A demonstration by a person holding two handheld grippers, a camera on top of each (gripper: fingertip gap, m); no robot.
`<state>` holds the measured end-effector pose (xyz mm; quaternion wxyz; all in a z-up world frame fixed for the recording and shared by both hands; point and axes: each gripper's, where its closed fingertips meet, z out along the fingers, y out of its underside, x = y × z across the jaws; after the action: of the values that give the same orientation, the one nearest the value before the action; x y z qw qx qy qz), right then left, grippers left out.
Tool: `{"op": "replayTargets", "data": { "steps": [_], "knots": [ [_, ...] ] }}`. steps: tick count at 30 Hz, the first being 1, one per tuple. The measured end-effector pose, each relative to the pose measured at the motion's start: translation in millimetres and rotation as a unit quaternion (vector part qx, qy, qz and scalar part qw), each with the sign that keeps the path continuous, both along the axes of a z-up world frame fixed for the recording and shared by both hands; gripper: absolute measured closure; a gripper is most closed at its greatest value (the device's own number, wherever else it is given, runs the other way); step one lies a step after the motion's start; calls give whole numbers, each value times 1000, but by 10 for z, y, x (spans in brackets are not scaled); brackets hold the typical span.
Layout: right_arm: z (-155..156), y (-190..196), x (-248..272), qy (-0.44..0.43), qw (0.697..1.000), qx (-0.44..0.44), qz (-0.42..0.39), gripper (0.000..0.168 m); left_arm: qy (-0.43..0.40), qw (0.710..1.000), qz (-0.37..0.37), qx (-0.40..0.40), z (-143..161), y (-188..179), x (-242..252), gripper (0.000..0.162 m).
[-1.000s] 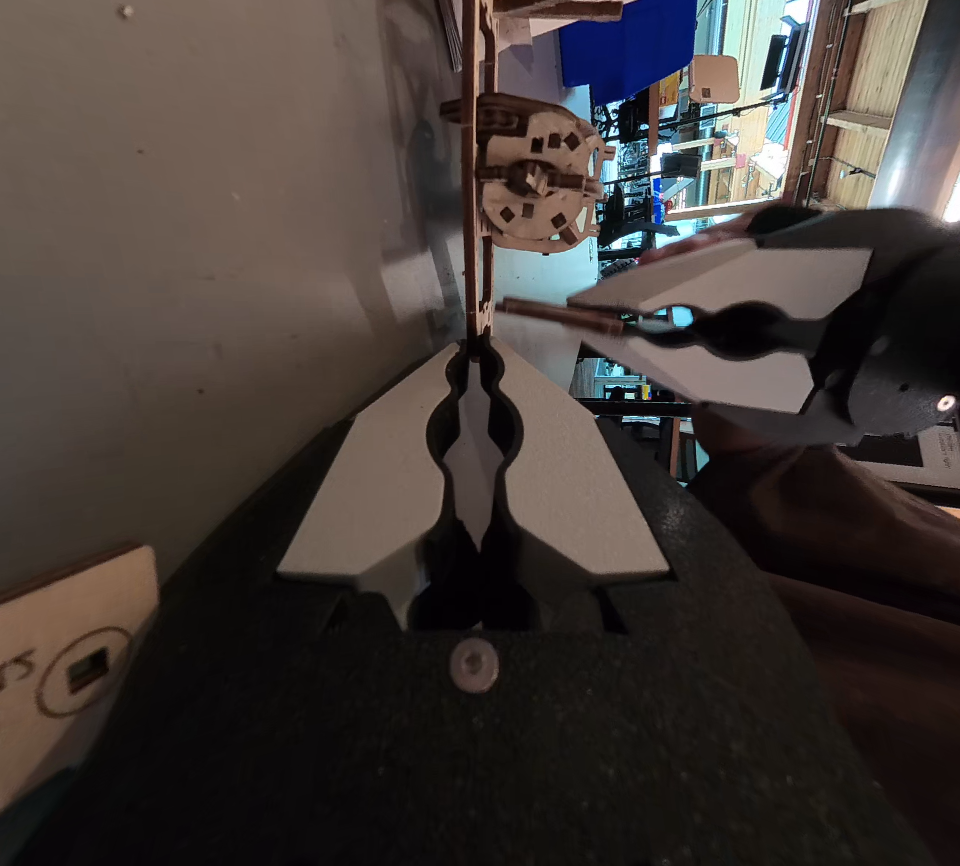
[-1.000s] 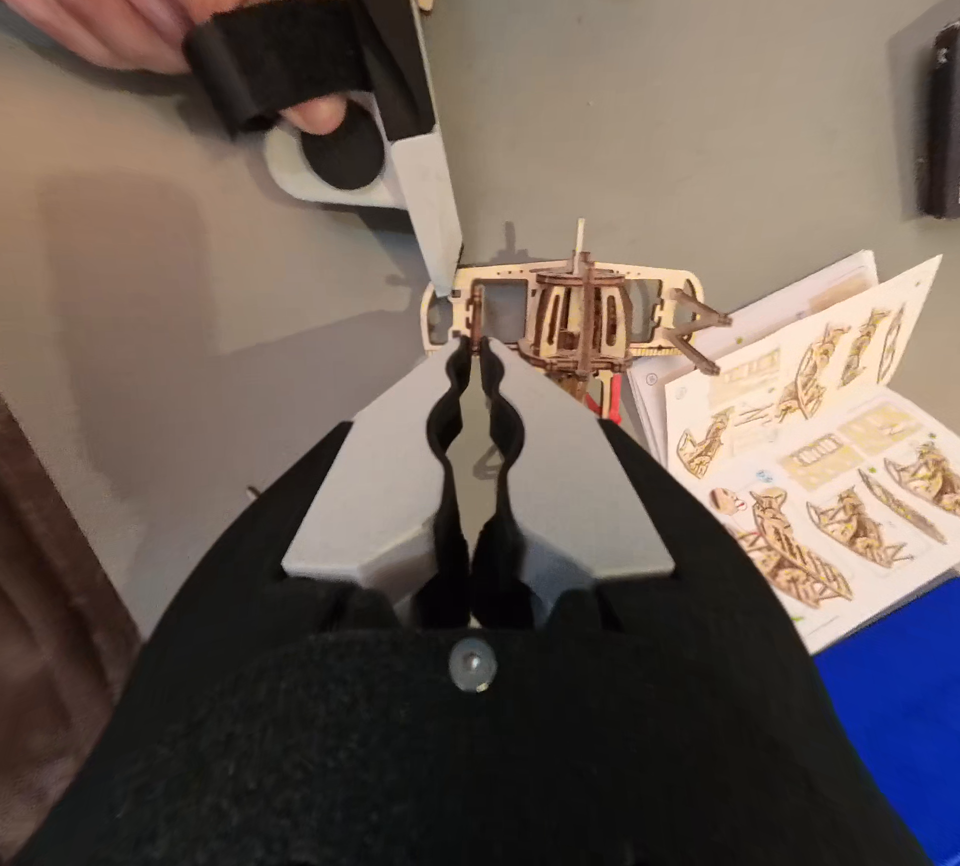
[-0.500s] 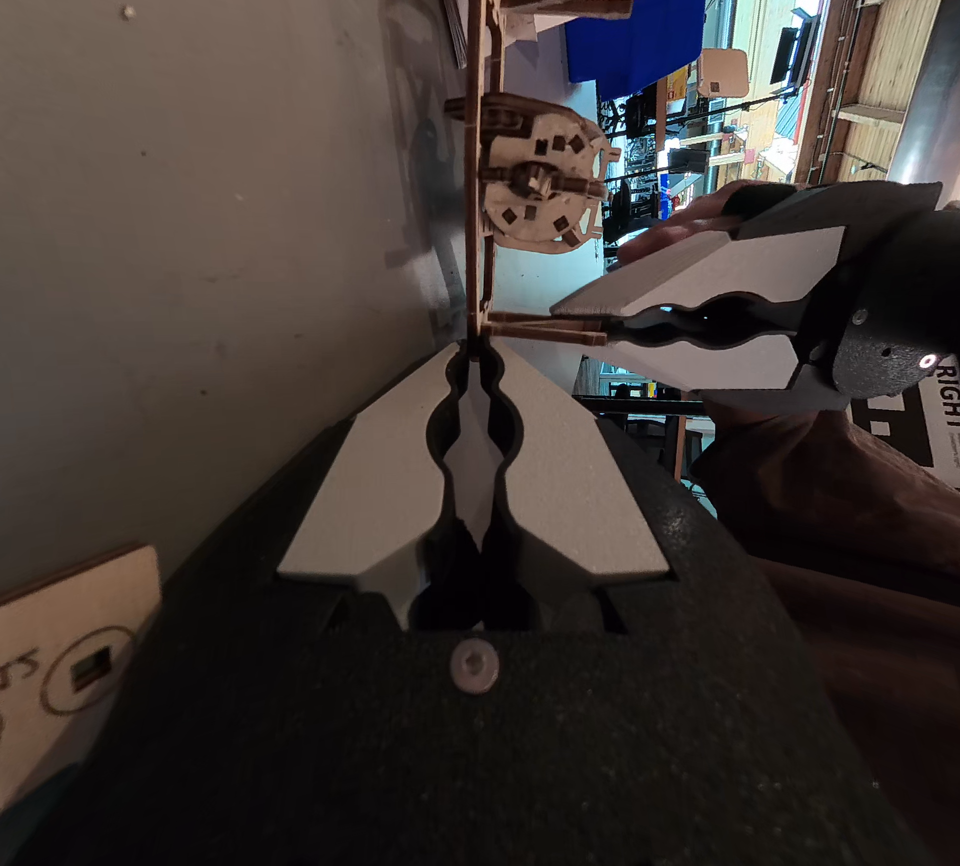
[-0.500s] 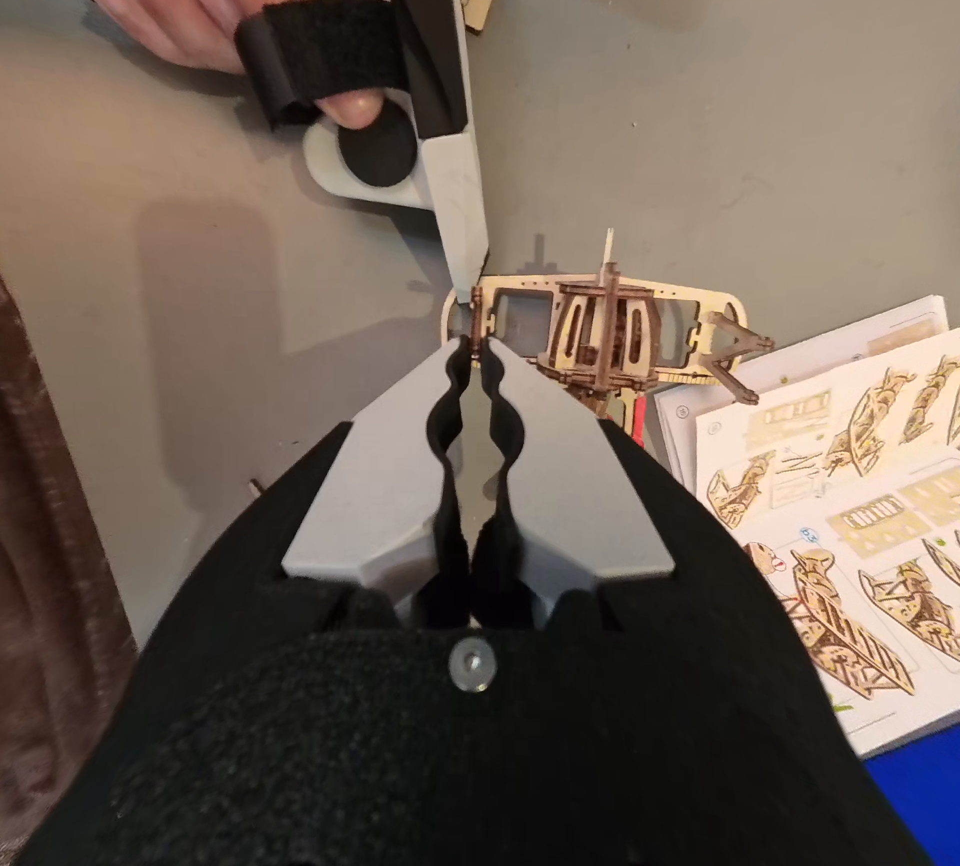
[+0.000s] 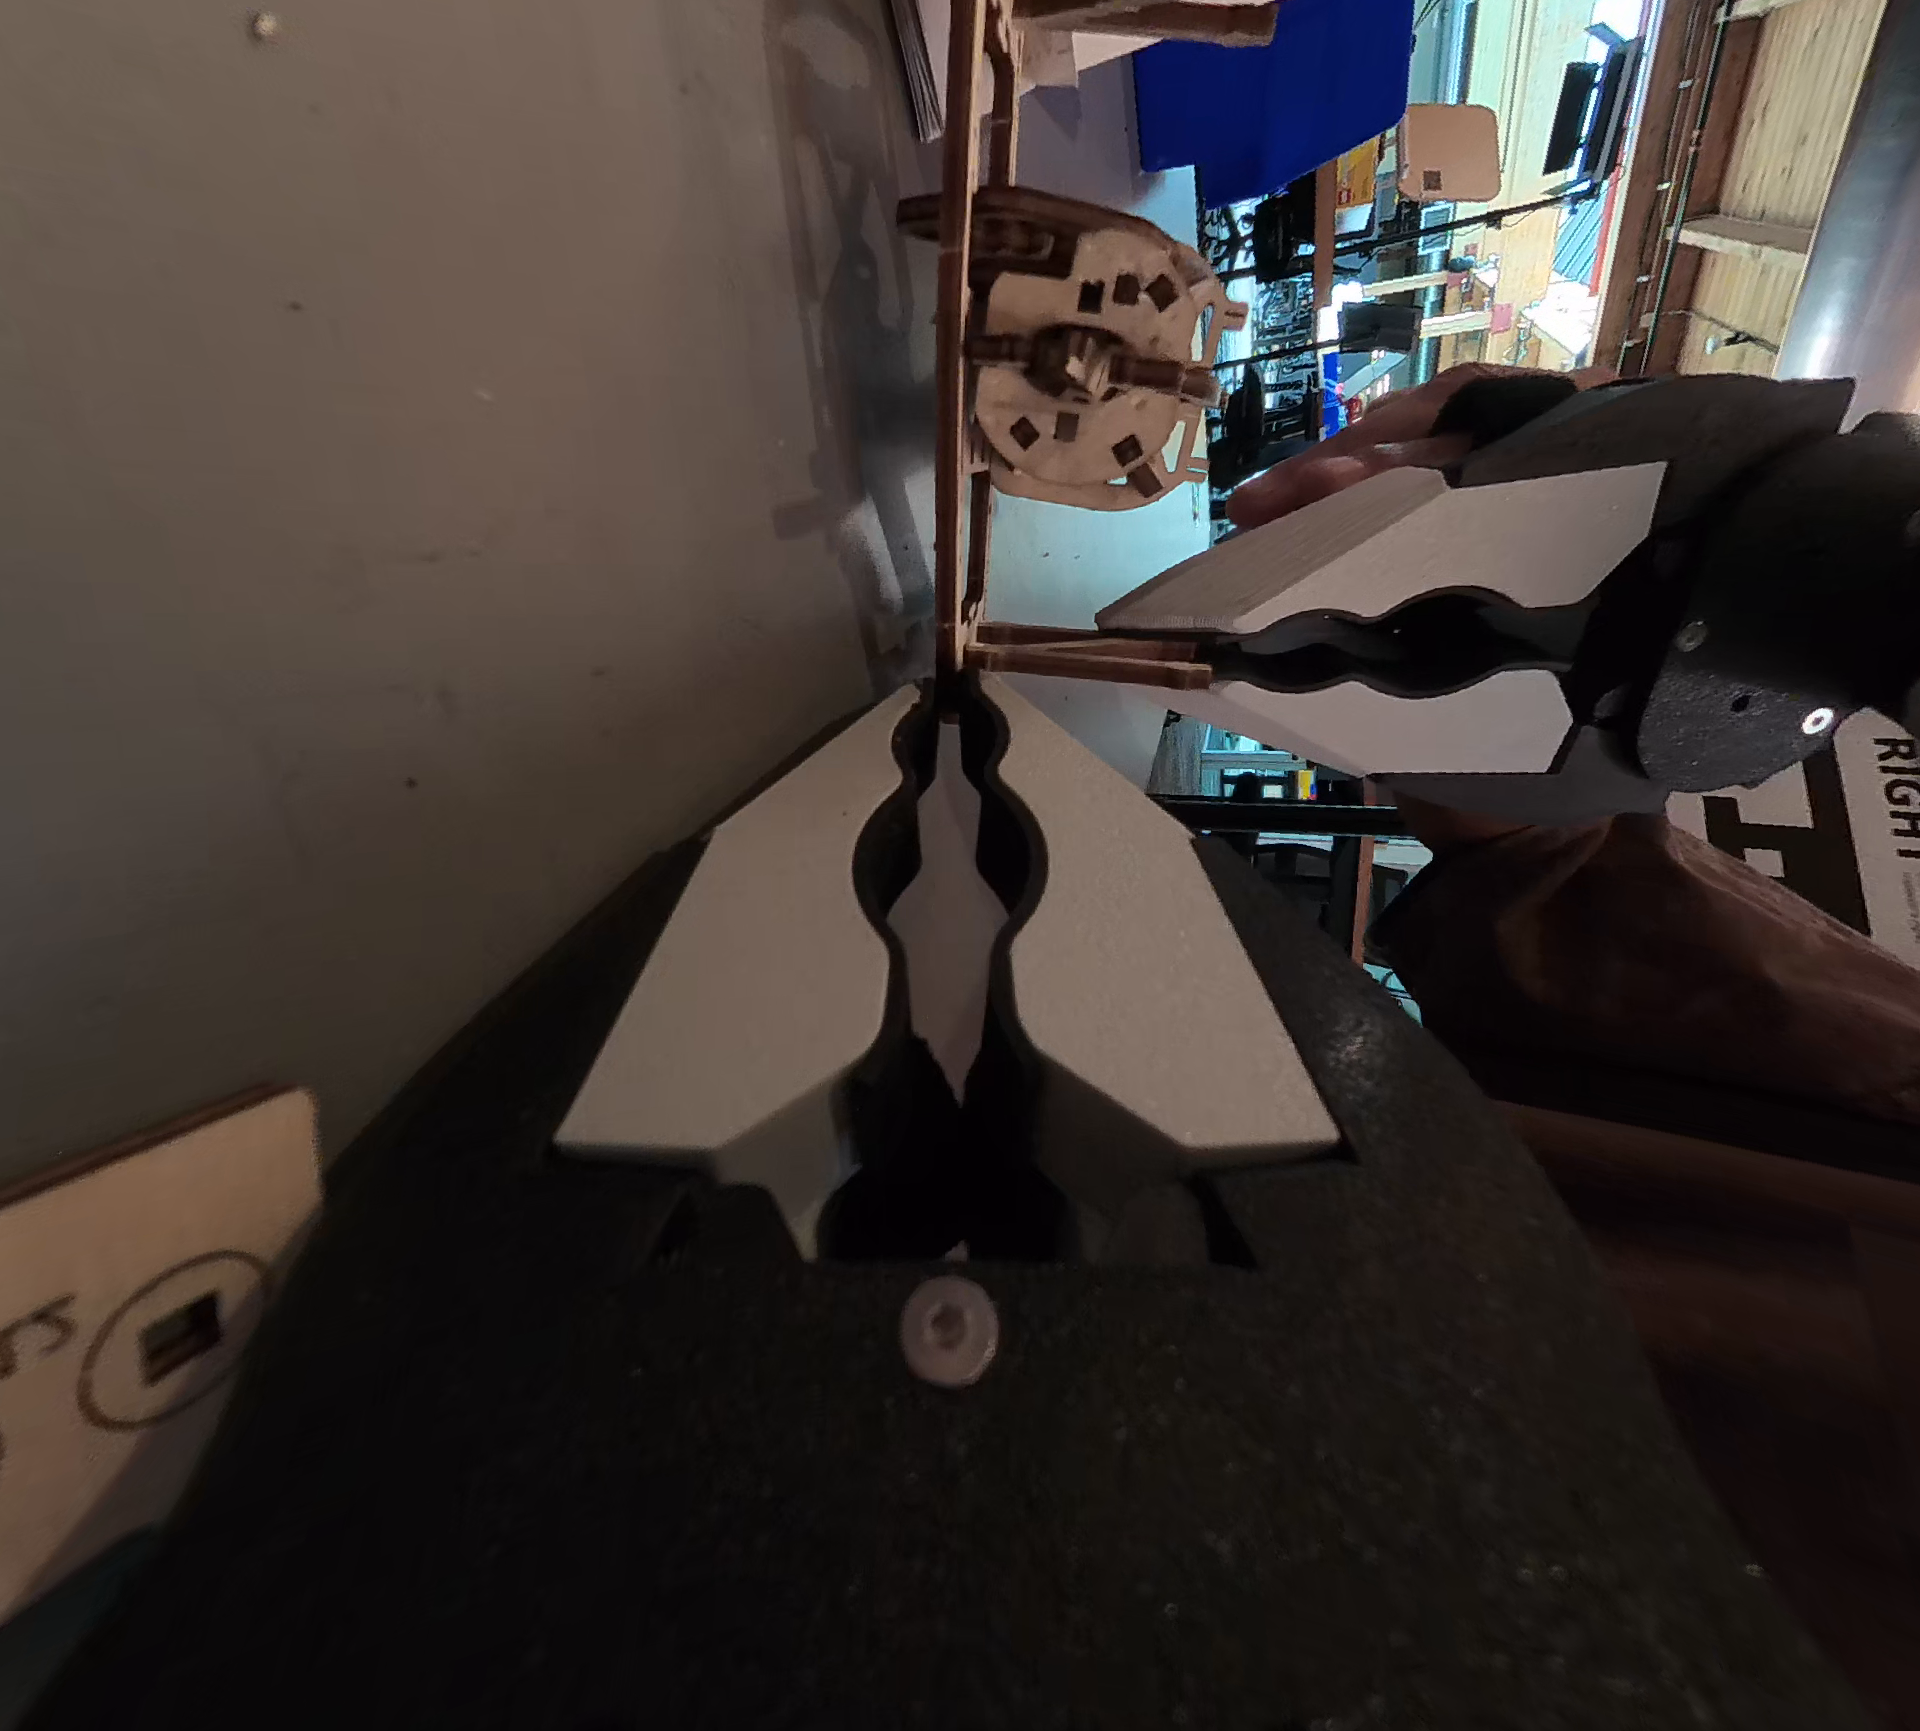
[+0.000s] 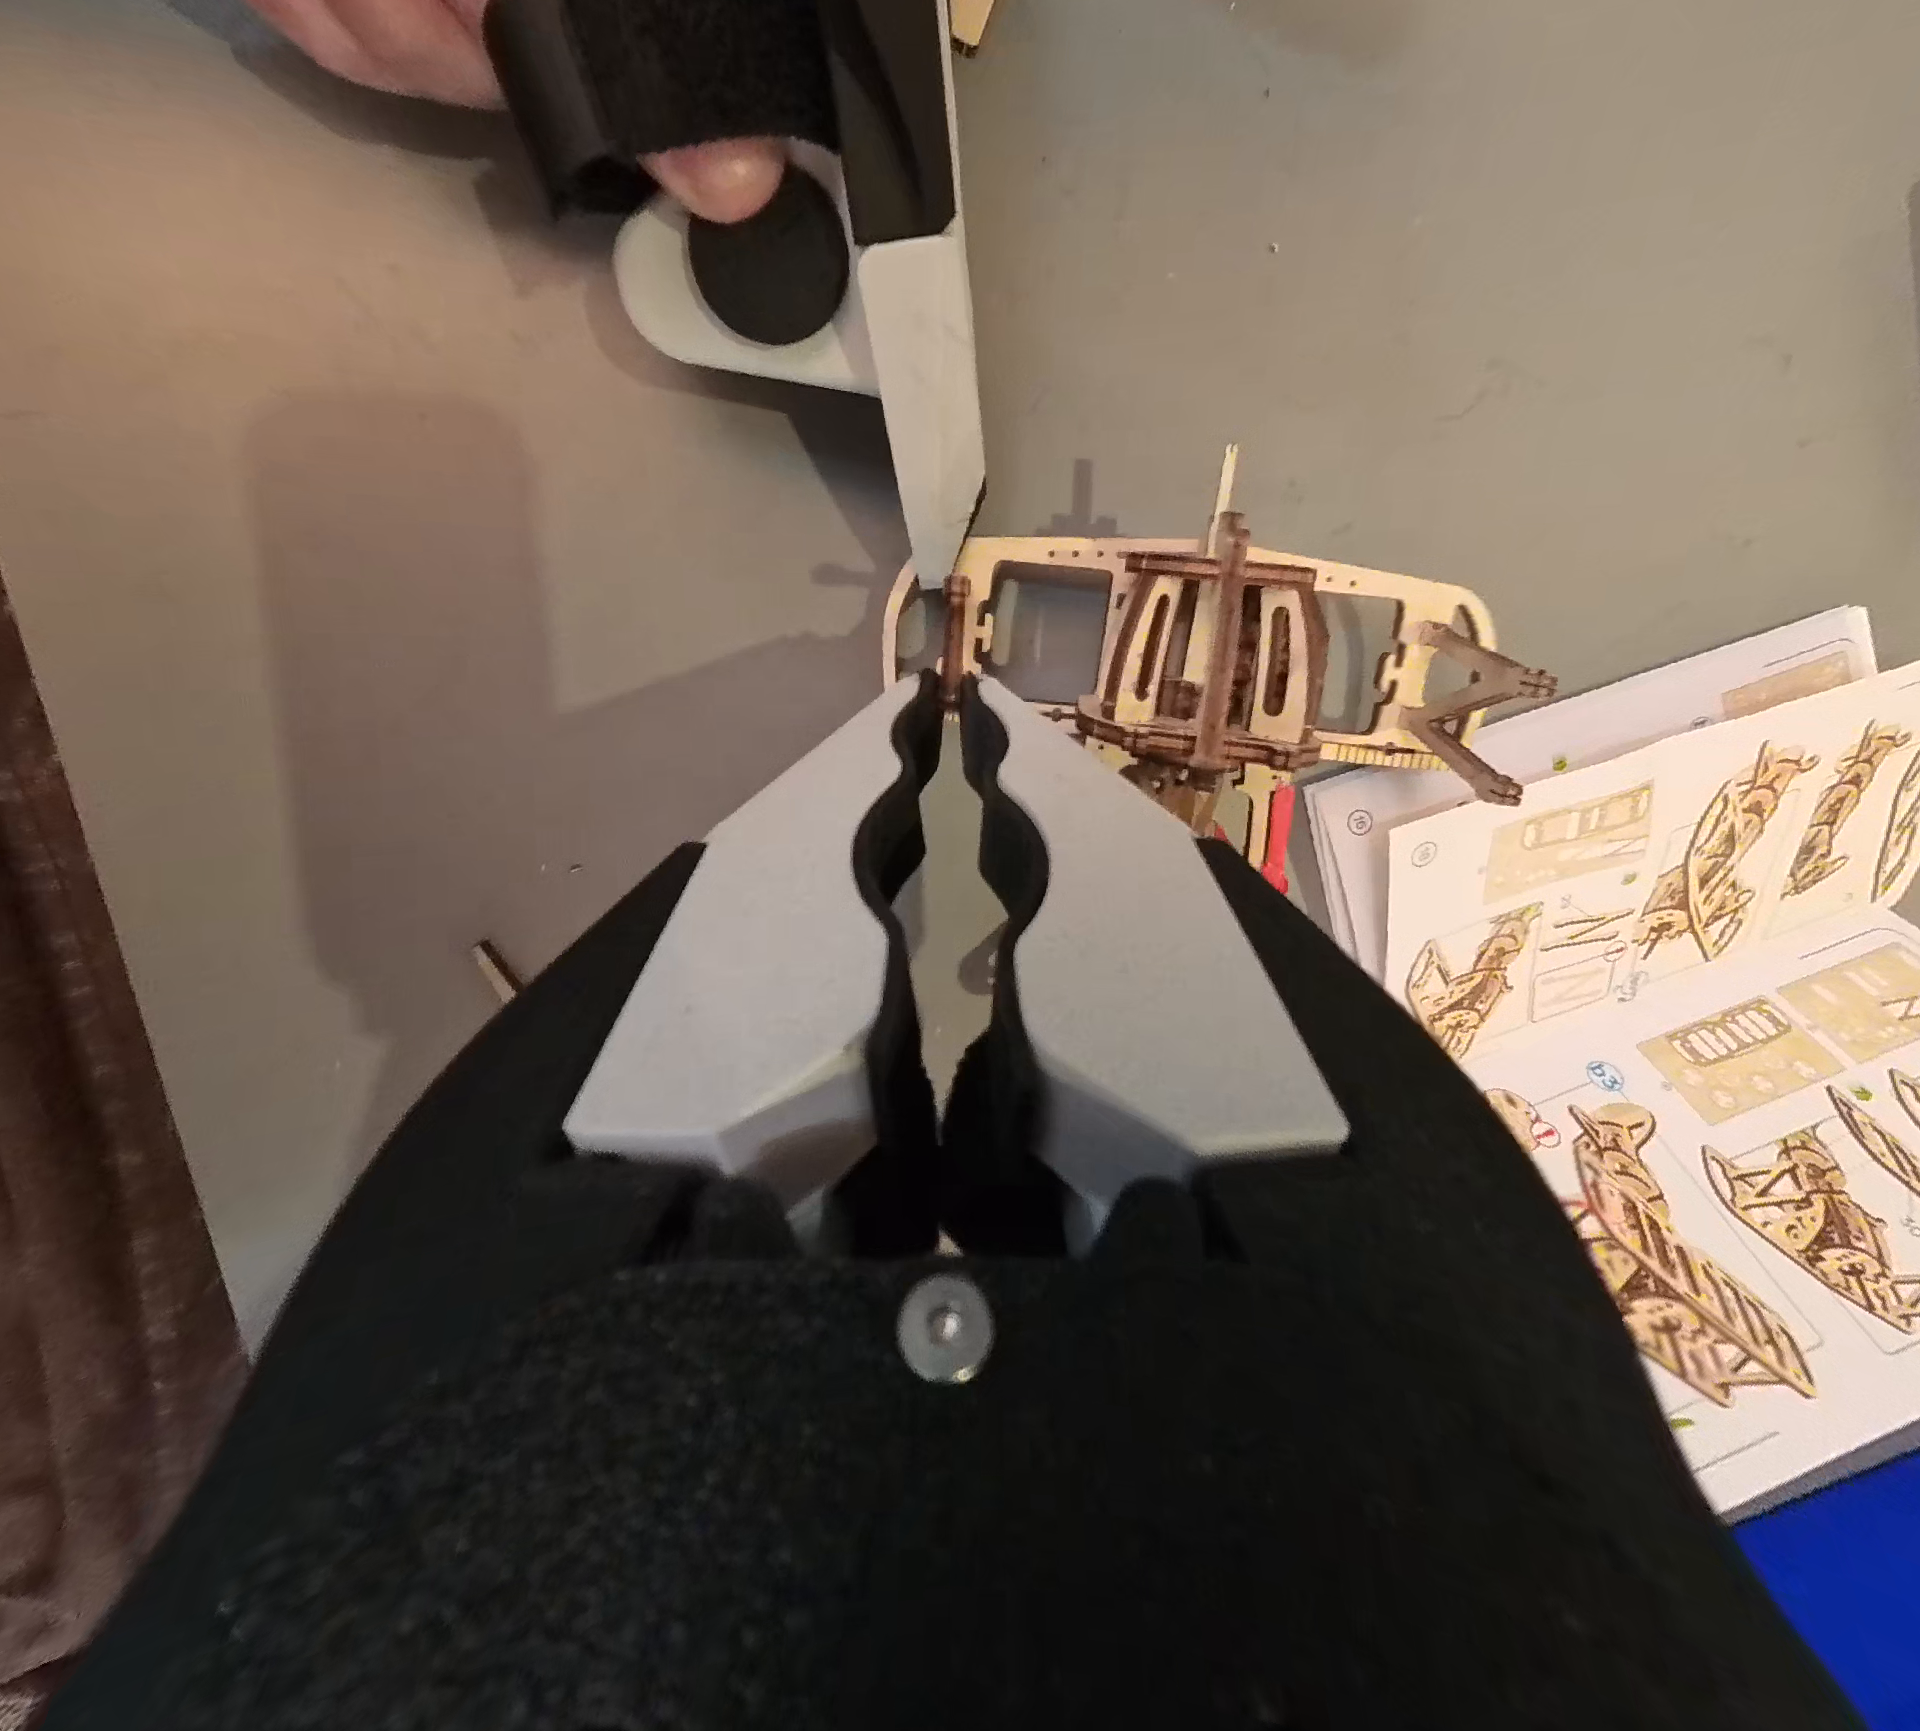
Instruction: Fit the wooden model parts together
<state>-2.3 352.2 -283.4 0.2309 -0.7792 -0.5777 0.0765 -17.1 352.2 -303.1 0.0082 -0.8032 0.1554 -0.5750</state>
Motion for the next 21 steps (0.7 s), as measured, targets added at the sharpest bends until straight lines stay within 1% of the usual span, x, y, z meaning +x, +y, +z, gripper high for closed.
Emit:
{"op": "replayTargets", "data": {
  "steps": [2, 6, 9, 13, 16, 21],
  "knots": [
    [-2, 11, 0, -6, 1000, 0, 3, 166, 1, 1000, 3, -1, -3, 8, 0, 162],
    [-20, 20, 12, -52, 998, 9, 24, 167, 9, 1000, 5, 6, -17, 13, -2, 162],
    [-25, 37, 16, -62, 998, -2, 20, 167, 11, 1000, 10, 9, -19, 22, -3, 162],
    [-32, 74, 10, -104, 994, 4, 31, 167, 20, 999, 13, 25, -27, 65, -8, 162],
    [-33, 133, 16, -99, 995, -18, 13, 166, 18, 999, 27, 27, -25, 100, -4, 161],
    [-34, 185, -30, -96, 995, 24, 33, 158, 15, 999, 26, 22, -22, 96, 15, 162]
  ]
}}
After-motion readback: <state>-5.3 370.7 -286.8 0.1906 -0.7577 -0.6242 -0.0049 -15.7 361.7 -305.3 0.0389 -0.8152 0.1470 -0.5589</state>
